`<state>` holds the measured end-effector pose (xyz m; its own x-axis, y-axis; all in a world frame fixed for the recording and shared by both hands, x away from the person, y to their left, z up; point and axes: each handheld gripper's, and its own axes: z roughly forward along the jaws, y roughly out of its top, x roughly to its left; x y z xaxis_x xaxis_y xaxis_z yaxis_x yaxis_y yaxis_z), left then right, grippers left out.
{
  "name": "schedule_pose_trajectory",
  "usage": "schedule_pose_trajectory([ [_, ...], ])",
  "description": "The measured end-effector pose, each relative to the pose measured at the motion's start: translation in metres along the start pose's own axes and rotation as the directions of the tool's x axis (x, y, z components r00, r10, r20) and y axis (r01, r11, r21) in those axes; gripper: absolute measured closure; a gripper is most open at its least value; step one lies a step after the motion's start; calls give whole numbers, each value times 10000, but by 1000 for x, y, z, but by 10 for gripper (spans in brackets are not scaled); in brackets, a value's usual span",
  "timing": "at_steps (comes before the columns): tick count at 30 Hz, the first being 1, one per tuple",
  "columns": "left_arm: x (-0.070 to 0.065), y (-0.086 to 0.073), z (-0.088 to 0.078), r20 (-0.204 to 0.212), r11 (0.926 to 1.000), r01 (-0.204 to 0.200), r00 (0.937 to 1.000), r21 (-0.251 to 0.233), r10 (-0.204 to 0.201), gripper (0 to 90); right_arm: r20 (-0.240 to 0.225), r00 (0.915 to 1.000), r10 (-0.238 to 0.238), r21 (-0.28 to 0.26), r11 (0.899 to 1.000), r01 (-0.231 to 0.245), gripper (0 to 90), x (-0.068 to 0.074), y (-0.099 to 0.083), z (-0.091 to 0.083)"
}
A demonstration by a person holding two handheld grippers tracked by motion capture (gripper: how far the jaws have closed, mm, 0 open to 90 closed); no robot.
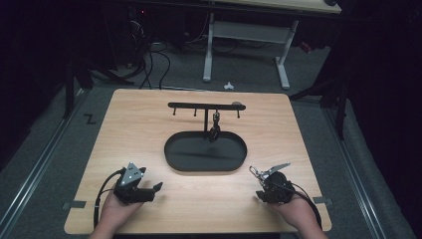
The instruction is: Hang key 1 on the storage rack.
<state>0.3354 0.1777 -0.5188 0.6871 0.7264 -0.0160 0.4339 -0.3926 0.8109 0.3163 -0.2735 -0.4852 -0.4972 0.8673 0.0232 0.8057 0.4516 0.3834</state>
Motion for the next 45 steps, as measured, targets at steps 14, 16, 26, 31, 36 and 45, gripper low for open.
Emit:
schedule_pose_trajectory([
  [14,1,0,-3,36,10000,-65,10000,-49,66,177,804,9962,-337,706,9971,280,633,-17,71,16],
  [16,1,0,-4,45,10000,-70,10000,-43,70,177,836,9961,-297,982,9949,214,656,-20,76,22],
  [26,2,0,-4,93,10000,-69,9999,0,69,177,1049,9927,-595,1694,9847,411,648,-17,76,36],
  [31,2,0,-1,157,10000,-66,9999,69,65,177,856,9955,-401,1609,9866,259,735,-18,80,38],
  [36,1,0,-2,155,9999,-131,9998,89,130,177,1032,9909,-864,1545,9855,699,751,-15,81,39],
  [45,1,0,0,201,9999,-103,9997,131,100,177,1084,9924,-584,1350,9899,435,863,-19,77,34],
])
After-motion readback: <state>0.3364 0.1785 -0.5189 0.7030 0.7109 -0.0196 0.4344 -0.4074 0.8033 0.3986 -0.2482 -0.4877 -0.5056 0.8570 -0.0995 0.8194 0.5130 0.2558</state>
